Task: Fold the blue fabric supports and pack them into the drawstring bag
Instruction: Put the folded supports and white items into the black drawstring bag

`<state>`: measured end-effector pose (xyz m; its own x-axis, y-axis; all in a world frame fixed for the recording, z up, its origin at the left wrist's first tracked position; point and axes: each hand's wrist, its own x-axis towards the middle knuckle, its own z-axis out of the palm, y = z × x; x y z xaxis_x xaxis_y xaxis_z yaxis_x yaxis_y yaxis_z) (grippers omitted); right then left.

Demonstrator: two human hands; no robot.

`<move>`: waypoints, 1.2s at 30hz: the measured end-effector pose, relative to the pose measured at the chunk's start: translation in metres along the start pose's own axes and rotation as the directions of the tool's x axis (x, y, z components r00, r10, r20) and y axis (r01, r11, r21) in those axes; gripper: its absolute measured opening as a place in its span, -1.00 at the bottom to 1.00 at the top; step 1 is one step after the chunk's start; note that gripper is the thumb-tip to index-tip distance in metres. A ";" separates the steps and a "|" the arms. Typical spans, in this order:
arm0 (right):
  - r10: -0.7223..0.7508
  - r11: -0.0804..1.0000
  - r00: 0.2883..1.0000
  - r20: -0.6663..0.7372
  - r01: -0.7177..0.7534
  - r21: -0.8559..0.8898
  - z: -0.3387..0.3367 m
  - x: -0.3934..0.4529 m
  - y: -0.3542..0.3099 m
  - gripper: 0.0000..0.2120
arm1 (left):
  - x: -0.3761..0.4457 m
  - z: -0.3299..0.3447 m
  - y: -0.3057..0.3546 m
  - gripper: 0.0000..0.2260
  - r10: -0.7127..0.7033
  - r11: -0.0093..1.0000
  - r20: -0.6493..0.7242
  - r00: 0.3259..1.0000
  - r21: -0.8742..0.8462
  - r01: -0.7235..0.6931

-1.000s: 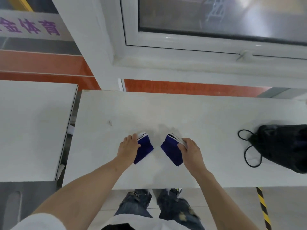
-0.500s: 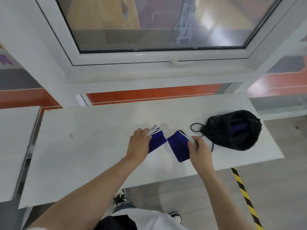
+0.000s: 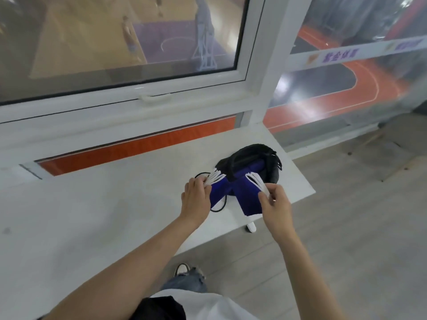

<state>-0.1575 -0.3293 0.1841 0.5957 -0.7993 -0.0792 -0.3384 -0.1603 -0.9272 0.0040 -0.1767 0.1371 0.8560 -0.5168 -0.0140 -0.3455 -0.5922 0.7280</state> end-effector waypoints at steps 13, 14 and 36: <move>0.058 0.992 0.997 -0.060 -0.065 -0.107 -0.064 0.160 0.030 -0.75 | 0.115 0.089 0.073 -0.86 -0.026 0.987 0.065 0.998 -0.159 0.036; 0.062 0.989 0.996 -0.059 -0.069 -0.128 -0.066 0.172 0.029 -0.75 | 0.122 0.092 0.075 -0.86 -0.037 0.988 0.081 0.996 -0.146 0.049; -0.034 0.872 0.654 0.756 0.389 -0.297 -0.028 0.378 0.057 -0.72 | 0.152 0.130 0.077 -0.80 -0.511 0.851 -0.107 0.853 0.074 0.520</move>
<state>0.0278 -0.6569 0.1115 0.9518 -0.0791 -0.2965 -0.2795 -0.6225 -0.7310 0.0577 -0.3817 0.1018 0.9478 -0.0715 -0.3107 0.1222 -0.8186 0.5612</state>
